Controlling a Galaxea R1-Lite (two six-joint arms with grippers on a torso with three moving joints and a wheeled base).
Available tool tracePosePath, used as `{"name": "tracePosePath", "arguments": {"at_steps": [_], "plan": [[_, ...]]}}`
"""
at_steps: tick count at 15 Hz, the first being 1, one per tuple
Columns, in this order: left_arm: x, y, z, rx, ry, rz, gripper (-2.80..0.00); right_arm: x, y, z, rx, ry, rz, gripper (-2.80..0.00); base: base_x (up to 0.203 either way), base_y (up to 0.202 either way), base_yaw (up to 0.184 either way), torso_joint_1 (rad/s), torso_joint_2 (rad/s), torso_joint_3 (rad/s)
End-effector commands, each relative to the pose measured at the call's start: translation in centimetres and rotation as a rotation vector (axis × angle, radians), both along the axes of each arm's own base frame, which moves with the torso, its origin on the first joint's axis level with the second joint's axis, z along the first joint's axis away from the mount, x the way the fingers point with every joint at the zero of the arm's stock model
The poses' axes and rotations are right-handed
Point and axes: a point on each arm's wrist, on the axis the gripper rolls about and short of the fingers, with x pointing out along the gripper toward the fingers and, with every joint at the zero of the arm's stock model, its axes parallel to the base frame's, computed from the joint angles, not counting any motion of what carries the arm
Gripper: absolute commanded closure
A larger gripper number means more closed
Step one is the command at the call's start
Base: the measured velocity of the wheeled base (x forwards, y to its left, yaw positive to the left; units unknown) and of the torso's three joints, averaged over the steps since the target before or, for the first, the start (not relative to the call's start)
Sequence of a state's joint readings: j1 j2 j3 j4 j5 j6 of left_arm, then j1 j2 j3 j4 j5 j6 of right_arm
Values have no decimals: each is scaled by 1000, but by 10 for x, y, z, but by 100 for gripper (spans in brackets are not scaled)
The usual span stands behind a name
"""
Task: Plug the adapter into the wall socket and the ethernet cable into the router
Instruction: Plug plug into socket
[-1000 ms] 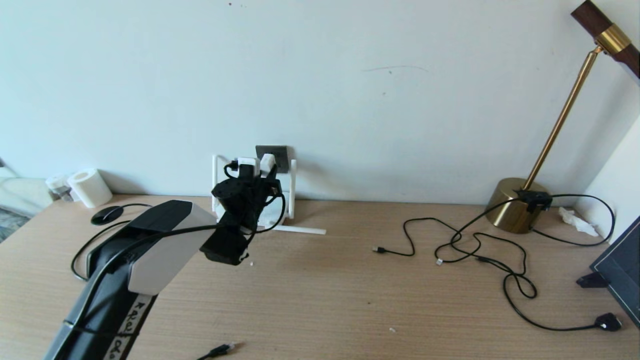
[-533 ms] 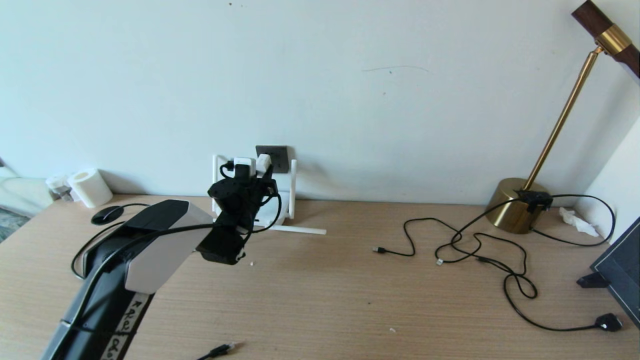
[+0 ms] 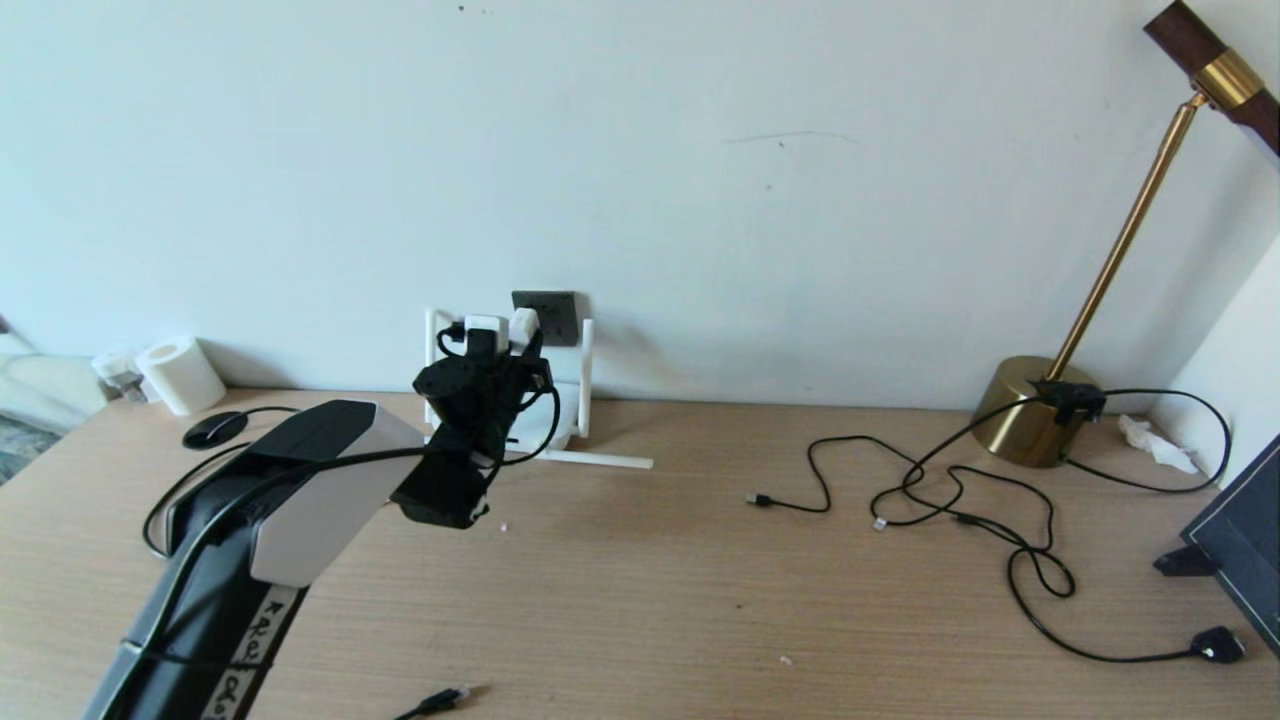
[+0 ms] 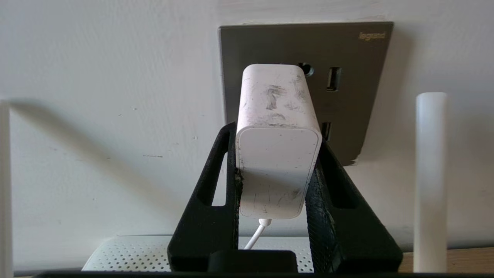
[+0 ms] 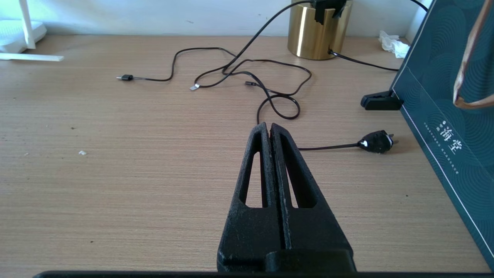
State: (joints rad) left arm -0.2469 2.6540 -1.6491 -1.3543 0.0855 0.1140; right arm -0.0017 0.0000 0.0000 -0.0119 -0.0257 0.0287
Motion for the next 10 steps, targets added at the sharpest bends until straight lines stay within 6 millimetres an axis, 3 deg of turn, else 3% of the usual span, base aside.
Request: {"name": "tracePosePath", "arguments": {"at_steps": [1,10], "plan": [[0,-2,-2,1,0,-2,0,0,0,0,0,0,0,0,0,0,0,0,0,0],[0,-4,-1,-1,-6,-7,0,0,0,0,0,0,0,0,0,0,0,0,0,0]]}}
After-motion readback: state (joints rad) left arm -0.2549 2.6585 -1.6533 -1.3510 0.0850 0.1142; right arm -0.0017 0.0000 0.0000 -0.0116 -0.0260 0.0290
